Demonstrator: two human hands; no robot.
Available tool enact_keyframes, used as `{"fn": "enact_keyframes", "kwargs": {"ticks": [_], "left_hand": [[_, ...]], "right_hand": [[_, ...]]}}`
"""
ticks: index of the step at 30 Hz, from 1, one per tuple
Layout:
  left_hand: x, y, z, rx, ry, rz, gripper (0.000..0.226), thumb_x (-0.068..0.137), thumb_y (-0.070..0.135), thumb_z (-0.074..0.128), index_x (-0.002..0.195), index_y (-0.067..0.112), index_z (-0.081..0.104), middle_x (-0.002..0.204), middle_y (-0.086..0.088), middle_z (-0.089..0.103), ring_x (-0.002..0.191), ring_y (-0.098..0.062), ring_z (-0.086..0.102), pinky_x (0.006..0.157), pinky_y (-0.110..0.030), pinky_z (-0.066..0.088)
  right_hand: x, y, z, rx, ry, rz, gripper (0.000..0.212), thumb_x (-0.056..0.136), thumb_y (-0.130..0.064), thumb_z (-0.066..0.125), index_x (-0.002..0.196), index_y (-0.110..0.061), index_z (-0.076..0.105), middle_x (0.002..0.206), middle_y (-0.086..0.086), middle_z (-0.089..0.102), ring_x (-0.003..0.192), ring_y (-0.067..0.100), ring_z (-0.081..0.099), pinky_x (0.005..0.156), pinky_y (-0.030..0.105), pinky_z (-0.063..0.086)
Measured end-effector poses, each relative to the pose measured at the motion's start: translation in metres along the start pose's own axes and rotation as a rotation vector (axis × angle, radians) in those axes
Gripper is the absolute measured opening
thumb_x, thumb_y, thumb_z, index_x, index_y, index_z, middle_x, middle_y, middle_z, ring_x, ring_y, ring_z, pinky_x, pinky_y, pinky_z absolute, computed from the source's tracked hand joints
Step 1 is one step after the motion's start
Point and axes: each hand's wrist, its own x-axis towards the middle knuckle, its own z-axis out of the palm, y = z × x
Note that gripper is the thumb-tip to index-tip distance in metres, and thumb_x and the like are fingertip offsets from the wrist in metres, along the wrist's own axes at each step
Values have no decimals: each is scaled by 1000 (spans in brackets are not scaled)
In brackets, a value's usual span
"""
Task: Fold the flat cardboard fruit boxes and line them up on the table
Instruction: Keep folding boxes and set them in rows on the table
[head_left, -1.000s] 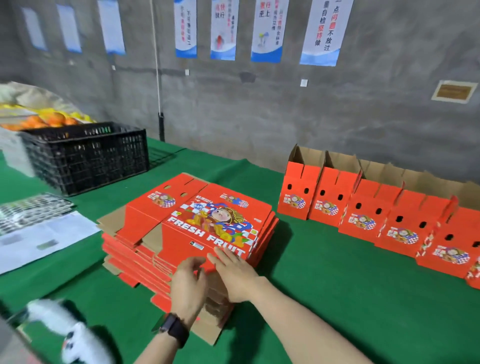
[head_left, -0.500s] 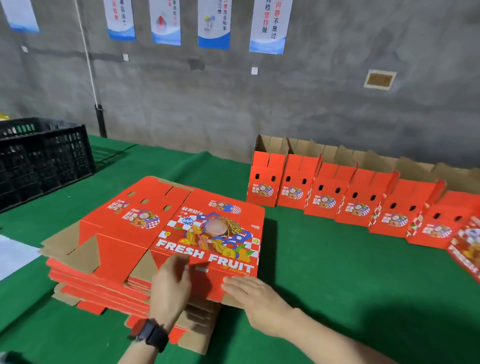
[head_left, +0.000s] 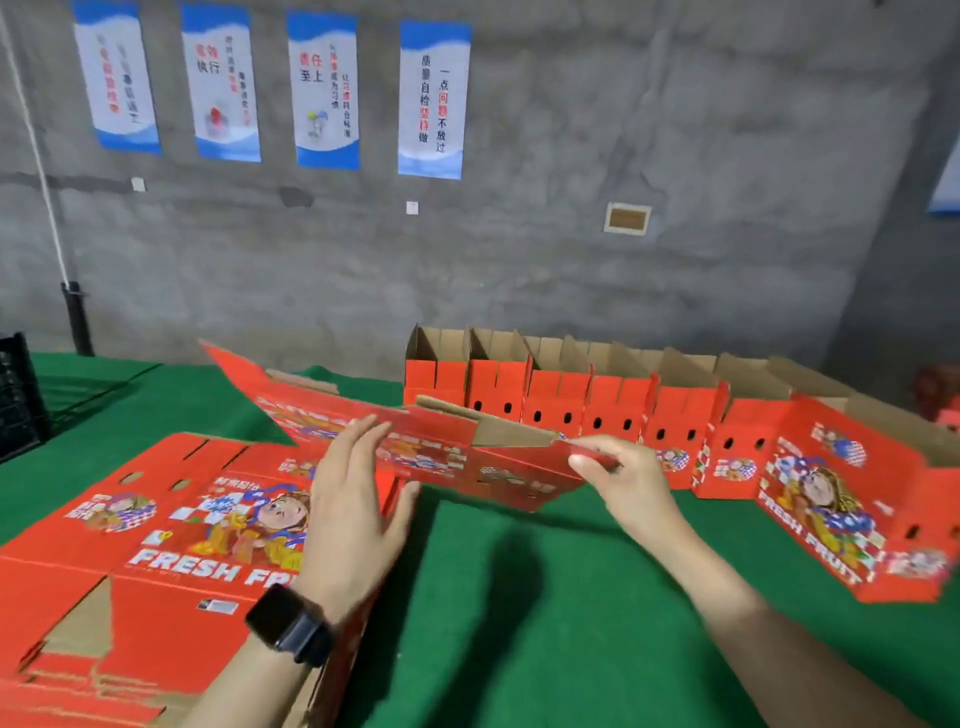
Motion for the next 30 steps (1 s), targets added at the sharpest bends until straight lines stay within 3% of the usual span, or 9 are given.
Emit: {"fn": "enact_keyframes", "kwargs": {"ticks": [5, 10, 12, 14, 17, 22, 24, 27, 30], "left_hand": [[22, 41, 26, -28, 28, 73, 76, 69, 1, 78, 135, -5, 42, 144, -23, 37, 135, -36, 36, 112, -37, 24], [46, 80, 53, 6, 17, 146, 88, 71, 6, 79, 145, 2, 31, 156, -13, 19, 145, -33, 15, 115, -48, 16], [55, 95, 61, 87, -27, 272, 88, 70, 8, 79, 145, 6, 33, 155, -9, 24, 145, -29, 16, 113, -55, 14], [70, 111, 67, 166, -82, 445, 76, 66, 10, 82, 134, 5, 51, 138, -12, 51, 133, -31, 42, 108, -61, 22], [89, 130, 73, 220, -244, 640, 30, 70, 18, 81, 96, 9, 70, 89, -5, 70, 89, -29, 66, 95, -45, 39], [78, 142, 94, 421, -438, 611, 23, 93, 42, 53, 101, 20, 56, 91, 3, 65, 91, -20, 59, 56, -25, 28], [68, 143, 101, 493, -392, 527, 22, 96, 45, 45, 106, 26, 49, 92, 6, 64, 91, -15, 58, 47, -22, 11], [60, 139, 111, 454, -379, 501, 21, 97, 44, 44, 104, 25, 49, 90, 3, 66, 91, -18, 59, 49, -24, 17], [56, 133, 118, 421, -388, 484, 24, 97, 43, 44, 104, 21, 49, 91, 1, 66, 93, -22, 57, 72, -30, 35]], "right_hand": [[0, 5, -88, 97, 114, 40, 30, 86, -3, 66, 83, -33, 69, 82, -14, 74, 82, 11, 70, 76, 27, 54], [-11, 22, -156, 238, 116, 119, 24, 85, 7, 63, 89, -16, 69, 78, -2, 75, 70, 11, 72, 61, 18, 54], [-16, 28, -175, 261, 71, 152, 19, 85, 7, 62, 92, -9, 68, 81, 4, 75, 72, 15, 72, 61, 21, 55], [-19, 34, -193, 255, 28, 180, 17, 84, 9, 61, 92, -5, 68, 83, 8, 75, 74, 18, 72, 64, 24, 57], [-20, 39, -217, 239, 22, 209, 21, 83, 12, 61, 89, -7, 68, 77, 5, 75, 69, 14, 71, 59, 20, 55], [-17, 49, -228, 100, 32, 235, 21, 82, 10, 66, 100, 2, 63, 57, -9, 68, 52, 0, 63, 51, 12, 48], [-16, 54, -224, 65, 97, 260, 33, 80, 5, 71, 110, -4, 60, 75, -8, 71, 66, 1, 66, 60, 14, 50], [-19, 63, -207, -319, 399, 160, 53, 77, -4, 77, 124, -11, 53, 118, 1, 55, 110, 17, 53, 97, 27, 39], [-31, 64, -176, -511, 627, -244, 27, 83, -8, 65, 109, -7, 60, 109, 3, 54, 104, 12, 49, 93, 21, 33]]}}
